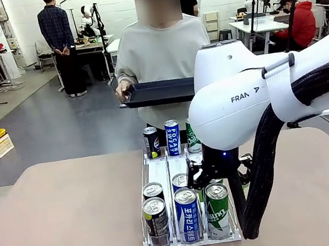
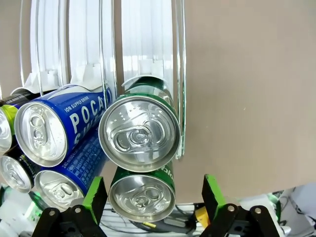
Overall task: Retrieve and hand over the desired beverage to the person.
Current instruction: Pick up a can of the same type that the person held from the Automatic Can Dispenser.
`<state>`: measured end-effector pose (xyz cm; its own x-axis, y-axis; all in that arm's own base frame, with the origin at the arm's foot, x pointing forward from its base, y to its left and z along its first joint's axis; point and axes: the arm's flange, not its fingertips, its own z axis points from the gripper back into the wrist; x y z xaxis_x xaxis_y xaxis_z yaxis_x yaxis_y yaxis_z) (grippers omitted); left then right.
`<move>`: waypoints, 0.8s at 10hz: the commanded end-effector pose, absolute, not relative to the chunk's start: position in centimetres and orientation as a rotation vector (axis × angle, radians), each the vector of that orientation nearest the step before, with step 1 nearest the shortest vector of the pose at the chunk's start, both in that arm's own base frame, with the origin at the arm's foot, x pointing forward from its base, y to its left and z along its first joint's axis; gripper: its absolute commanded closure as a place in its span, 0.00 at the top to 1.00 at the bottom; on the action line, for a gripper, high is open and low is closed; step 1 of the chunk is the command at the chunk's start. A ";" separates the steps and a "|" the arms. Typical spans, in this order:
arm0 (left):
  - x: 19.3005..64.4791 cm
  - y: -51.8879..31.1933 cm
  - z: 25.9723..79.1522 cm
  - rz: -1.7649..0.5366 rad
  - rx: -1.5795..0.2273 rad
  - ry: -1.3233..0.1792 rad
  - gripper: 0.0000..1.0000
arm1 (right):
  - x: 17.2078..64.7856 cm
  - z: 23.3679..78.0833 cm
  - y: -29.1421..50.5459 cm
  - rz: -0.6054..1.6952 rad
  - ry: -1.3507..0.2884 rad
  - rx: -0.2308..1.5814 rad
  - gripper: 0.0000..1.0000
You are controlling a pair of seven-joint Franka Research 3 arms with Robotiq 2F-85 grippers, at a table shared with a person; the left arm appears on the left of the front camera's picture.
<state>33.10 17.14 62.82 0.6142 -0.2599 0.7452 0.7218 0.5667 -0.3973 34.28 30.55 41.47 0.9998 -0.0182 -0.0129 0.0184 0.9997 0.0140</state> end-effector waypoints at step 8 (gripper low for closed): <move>33.1 17.3 62.9 -0.650 -0.770 -0.707 1.00 | 34.8 40.6 30.6 0.002 0.001 0.033 0.00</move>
<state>33.10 17.14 62.82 0.6142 -0.2599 0.7452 0.7218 0.5667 -0.3973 34.60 30.65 41.26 0.9999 -0.0127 -0.0048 0.0128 0.9996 0.0240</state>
